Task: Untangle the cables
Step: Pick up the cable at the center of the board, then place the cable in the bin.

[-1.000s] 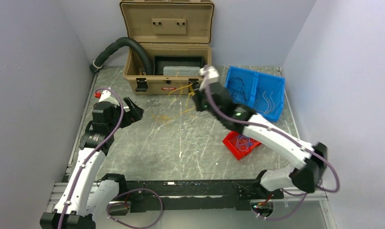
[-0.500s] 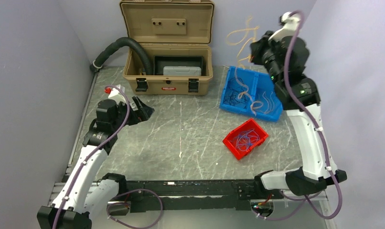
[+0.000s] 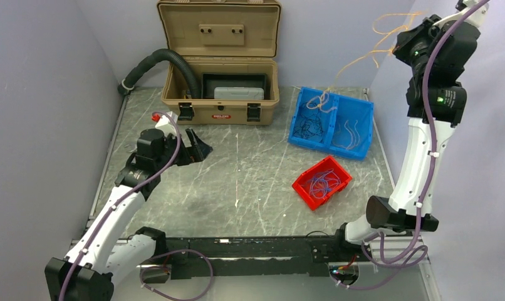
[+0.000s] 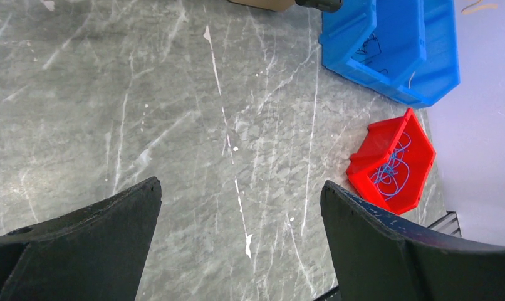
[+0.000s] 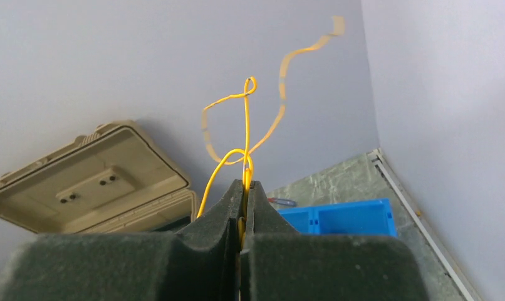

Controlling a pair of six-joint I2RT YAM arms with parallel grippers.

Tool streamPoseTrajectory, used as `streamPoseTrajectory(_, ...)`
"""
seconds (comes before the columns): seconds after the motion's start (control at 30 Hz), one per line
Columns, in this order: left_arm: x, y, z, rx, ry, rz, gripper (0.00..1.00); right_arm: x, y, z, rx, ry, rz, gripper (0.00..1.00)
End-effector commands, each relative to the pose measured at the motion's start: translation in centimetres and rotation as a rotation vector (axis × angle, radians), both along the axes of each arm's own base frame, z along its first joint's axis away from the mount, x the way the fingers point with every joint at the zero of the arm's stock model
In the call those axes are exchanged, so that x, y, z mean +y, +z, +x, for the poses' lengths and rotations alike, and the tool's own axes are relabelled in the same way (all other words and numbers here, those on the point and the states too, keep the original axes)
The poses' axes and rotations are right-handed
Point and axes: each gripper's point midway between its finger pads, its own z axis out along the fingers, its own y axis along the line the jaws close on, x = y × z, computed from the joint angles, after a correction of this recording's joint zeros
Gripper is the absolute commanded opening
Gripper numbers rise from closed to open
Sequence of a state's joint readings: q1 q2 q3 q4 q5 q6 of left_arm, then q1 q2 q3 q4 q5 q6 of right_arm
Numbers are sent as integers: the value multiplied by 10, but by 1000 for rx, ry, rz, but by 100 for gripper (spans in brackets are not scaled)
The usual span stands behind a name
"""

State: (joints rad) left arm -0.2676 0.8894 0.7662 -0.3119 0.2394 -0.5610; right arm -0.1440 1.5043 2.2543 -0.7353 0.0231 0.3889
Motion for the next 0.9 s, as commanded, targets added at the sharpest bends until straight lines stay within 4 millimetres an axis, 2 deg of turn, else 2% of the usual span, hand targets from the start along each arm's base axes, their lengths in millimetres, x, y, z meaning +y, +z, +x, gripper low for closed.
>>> streamPoseTrajectory(0.0, -9, 26, 6, -73, -29, 1, 99, -10, 5, 2, -24, 33, 68, 0)
streamPoseTrajectory(0.13, -16, 20, 7, -59, -40, 1, 99, -30, -16, 10, 22, -8, 88, 0)
streamPoseTrajectory(0.27, -20, 19, 9, -46, -37, 6, 99, -40, -61, 21, 97, -31, 123, 0)
streamPoseTrajectory(0.4, -25, 26, 8, -61, -49, 4, 100, -45, -110, 31, 159, -33, 160, 0)
streamPoseTrajectory(0.5, -27, 27, 8, -59, -57, 16, 99, -51, -136, 35, 201, -50, 171, 0)
streamPoseTrajectory(0.57, -29, 24, 6, -50, -67, 18, 99, -54, -145, 40, 218, -56, 173, 0)
streamPoseTrajectory(0.63, -33, 23, 6, -49, -78, 8, 100, -56, -136, 42, 209, -60, 166, 0)
streamPoseTrajectory(0.73, -39, 22, 4, -47, -97, -8, 99, -60, -89, 37, 133, -87, 128, 0)
streamPoseTrajectory(0.87, -44, 24, 4, -48, -116, -10, 99, -66, -31, 18, 26, -141, 79, 0)
